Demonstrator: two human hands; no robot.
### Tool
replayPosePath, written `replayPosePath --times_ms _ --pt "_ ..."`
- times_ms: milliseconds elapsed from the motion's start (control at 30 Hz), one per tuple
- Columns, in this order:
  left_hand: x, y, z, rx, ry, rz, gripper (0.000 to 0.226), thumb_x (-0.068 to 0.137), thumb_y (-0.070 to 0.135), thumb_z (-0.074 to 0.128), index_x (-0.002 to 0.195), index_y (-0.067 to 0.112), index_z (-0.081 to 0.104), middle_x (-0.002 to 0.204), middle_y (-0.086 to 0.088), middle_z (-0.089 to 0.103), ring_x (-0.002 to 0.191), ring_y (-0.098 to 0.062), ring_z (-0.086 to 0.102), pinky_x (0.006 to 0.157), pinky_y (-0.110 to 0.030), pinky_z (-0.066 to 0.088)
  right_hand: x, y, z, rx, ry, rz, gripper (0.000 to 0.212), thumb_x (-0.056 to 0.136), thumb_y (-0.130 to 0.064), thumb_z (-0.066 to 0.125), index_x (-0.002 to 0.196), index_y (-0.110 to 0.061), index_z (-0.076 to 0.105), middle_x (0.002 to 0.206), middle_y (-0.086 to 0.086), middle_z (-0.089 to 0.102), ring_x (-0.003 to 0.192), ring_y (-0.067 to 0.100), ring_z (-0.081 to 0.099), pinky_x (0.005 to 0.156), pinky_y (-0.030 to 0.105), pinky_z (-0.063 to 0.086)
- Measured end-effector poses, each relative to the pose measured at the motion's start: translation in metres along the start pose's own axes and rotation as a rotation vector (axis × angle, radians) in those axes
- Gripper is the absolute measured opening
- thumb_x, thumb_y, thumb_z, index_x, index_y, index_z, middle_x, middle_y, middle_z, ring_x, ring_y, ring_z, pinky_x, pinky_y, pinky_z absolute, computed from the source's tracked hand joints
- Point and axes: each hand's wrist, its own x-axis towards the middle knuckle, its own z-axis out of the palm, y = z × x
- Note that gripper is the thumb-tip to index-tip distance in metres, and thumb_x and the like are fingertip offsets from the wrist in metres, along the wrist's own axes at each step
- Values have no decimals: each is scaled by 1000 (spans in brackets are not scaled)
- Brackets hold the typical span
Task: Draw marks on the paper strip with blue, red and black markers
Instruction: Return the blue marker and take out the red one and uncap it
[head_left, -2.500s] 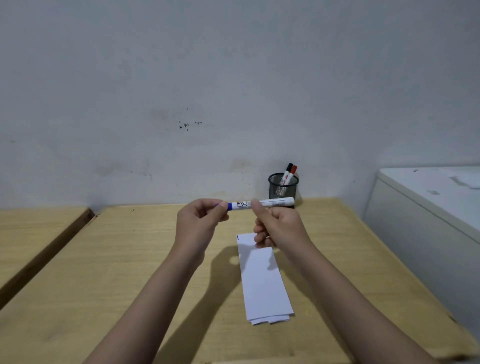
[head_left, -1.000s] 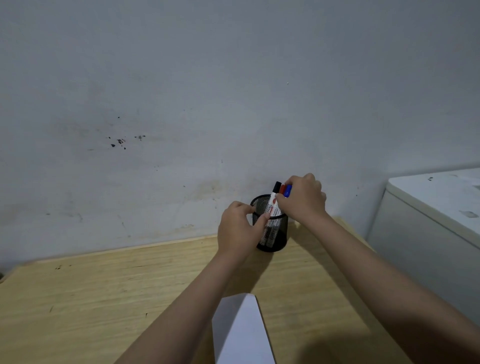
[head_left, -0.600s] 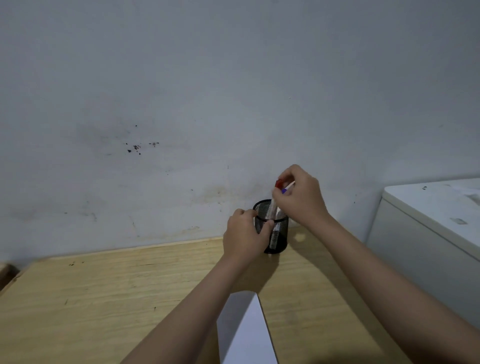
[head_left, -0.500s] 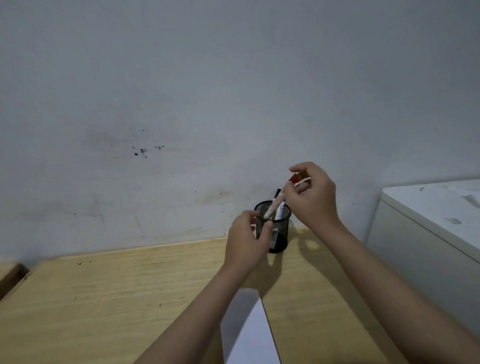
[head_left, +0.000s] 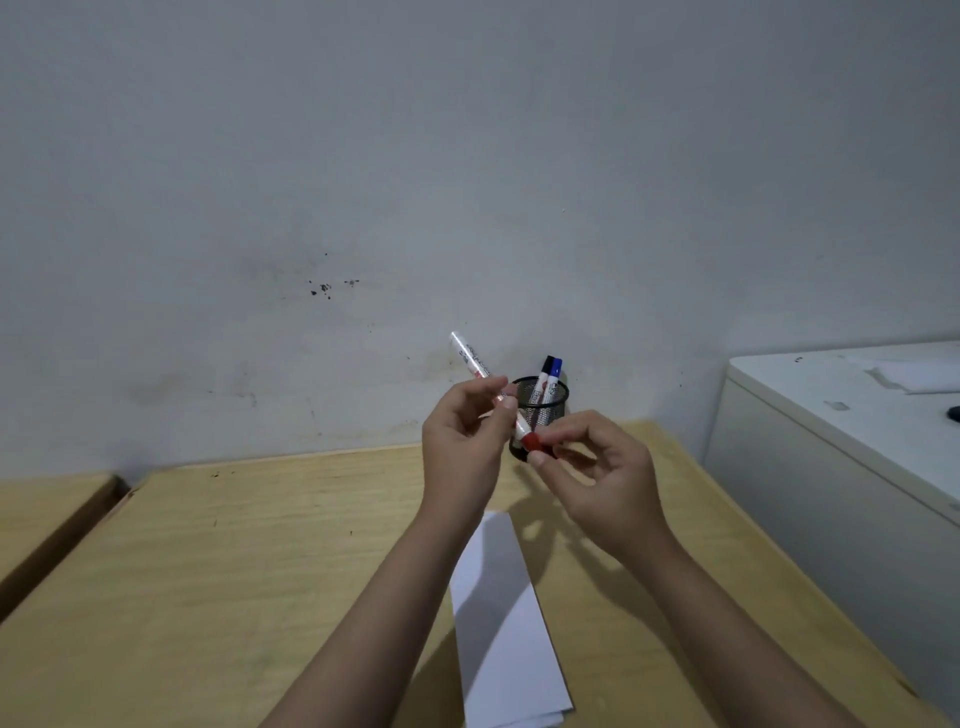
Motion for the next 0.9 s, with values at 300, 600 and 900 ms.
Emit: replayPosePath --times_ms 300,600,900 --pt "-29 16 -14 405 -116 150 24 76 11 72 80 22 51 79 9 69 75 -4 66 68 -26 51 14 -28 1 43 108 161 10 80 -16 73 85 -8 69 65 14 60 57 8 55 58 22 49" --pt "-43 17 -42 601 -140 186 14 74 13 75 85 18 69 74 8 70 68 -1 62 66 -12 46 11 -29 7 227 220 314 42 85 -27 68 76 12 57 56 9 49 51 17 46 50 30 45" --pt "-45 9 -47 503 -195 79 8 82 12 67 79 17 73 63 0 70 60 -10 65 62 -22 52 2 -19 15 225 -20 347 32 87 -24 64 71 3 65 54 3 59 42 10 52 50 23 49"
